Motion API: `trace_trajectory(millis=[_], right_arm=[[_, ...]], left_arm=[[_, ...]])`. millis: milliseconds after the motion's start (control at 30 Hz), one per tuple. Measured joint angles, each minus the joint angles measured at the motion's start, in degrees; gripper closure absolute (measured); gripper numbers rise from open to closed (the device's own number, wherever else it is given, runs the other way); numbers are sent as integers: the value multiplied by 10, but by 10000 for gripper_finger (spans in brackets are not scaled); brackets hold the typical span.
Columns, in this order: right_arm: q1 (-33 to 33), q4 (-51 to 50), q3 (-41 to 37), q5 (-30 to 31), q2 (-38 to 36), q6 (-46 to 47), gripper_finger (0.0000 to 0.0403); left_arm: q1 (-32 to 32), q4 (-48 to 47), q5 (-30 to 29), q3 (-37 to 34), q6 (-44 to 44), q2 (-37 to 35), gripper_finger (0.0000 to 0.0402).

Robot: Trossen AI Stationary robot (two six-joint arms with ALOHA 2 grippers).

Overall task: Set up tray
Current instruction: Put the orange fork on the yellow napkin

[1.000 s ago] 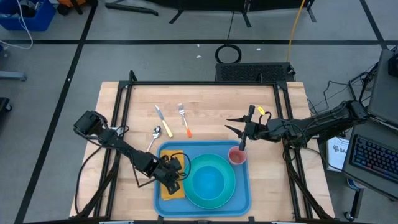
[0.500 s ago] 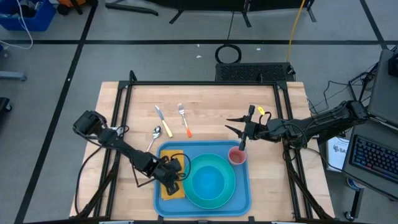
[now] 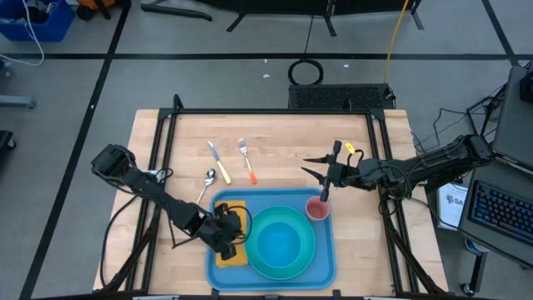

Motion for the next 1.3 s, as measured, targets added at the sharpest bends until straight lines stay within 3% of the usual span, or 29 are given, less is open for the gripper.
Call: trace_trajectory(millis=[300,500,633,767,1033,1133,1300], right_arm=[[-1,6,0,-16,8,32,303],[-19,47,5,-17,46,72,303],[-46,-1,57,-18,81,128,303],[-82,-92,142,-62,135,176,303],[-152,-307,363,-141,273,264,303],[-175,-383,444,-178,327,279,303],[-218,-495,561,-230,403,294,303]], left_arm=[[-51,-7,-318,0,53,-20,371],[-79,-10,-380,0,50,-20,371],[-100,-4,-370,0,64,-21,371],[-116,31,-356,0,94,-21,371],[-127,173,-254,-1,226,-21,393],[-127,283,-184,-28,285,-21,392],[-125,501,-116,-112,365,-22,395]])
